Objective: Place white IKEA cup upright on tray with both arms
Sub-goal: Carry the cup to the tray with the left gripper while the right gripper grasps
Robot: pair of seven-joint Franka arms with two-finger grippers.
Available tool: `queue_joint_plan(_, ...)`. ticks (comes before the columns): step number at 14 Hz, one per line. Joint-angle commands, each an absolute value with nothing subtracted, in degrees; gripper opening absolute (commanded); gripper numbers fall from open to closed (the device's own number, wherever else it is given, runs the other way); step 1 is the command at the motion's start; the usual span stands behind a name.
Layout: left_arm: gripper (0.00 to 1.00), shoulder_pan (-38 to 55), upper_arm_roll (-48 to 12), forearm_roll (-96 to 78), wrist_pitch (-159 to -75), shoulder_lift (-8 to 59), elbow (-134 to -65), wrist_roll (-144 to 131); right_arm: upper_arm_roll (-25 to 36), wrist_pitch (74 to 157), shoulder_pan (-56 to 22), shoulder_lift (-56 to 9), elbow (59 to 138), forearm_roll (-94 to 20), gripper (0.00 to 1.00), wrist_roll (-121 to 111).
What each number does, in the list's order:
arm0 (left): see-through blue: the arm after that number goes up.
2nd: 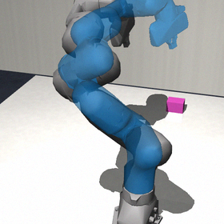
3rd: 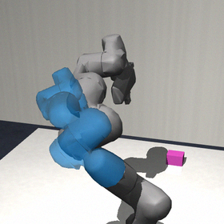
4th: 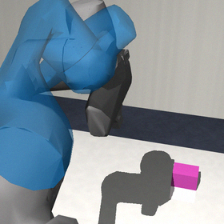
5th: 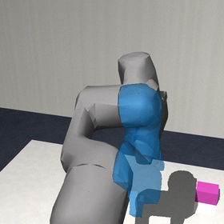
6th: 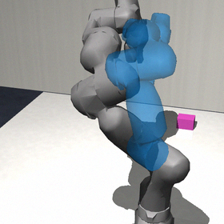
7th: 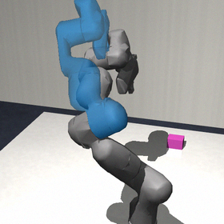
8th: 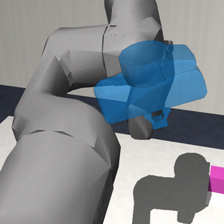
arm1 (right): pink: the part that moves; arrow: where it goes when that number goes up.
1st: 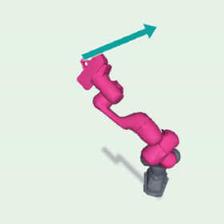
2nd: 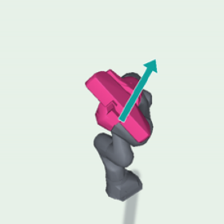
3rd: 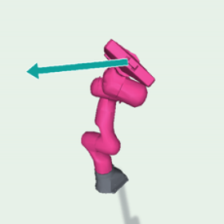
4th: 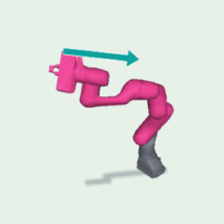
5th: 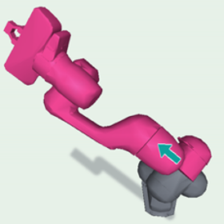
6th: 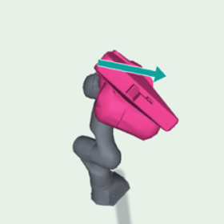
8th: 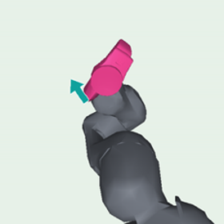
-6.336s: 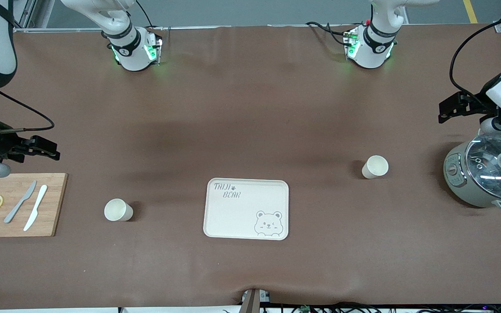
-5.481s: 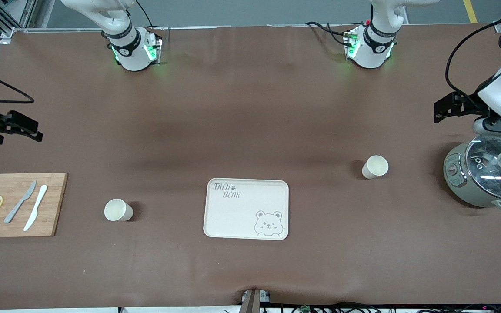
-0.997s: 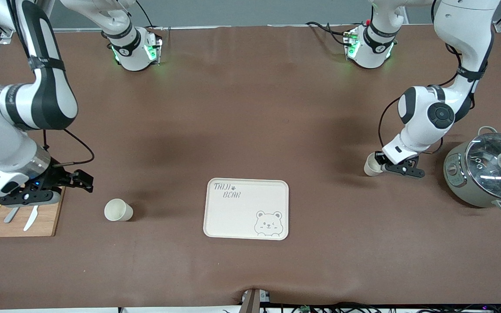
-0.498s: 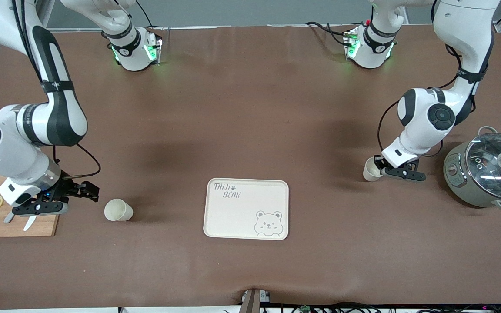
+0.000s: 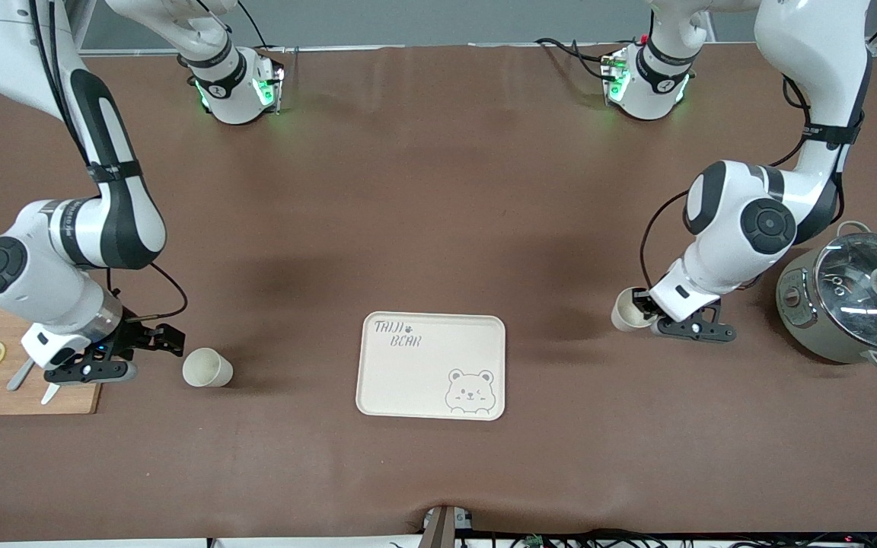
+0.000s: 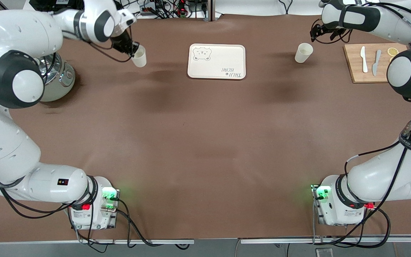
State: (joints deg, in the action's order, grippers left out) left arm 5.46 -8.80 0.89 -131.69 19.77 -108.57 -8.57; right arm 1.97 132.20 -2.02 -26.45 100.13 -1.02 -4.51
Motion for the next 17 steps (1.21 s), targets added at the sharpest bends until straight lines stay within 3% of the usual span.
queue_joint_plan(1, 0.0, 8.3, -8.7, 0.4, -126.7, 21.4, -102.8, -14.3, 1.6, 124.7, -2.0, -28.2, 96.4, -0.2, 1.0, -3.6)
queue_joint_plan(3, 0.0, 10.3, -8.7, 0.4, -123.5, 21.2, -100.4, -17.7, 1.6, 119.0, -1.8, -29.2, 93.4, -0.8, 1.0, -3.6)
queue_joint_plan(6, 0.0, 14.3, -8.8, 0.4, -121.1, 22.2, -96.6, -25.0, 1.5, 118.5, -1.5, -29.4, 93.1, -1.0, 1.0, -3.4)
queue_joint_plan(13, 0.0, 23.3, -8.6, 0.5, -119.3, 34.7, -81.0, -40.2, 1.5, 118.8, -1.4, -34.1, 87.5, -1.1, 1.0, -3.4)
queue_joint_plan(17, 0.0, 26.0, -8.1, 0.6, -119.3, 38.8, -76.4, -44.5, 1.5, 119.3, -1.1, -36.4, 86.4, -0.8, 1.0, -3.4)
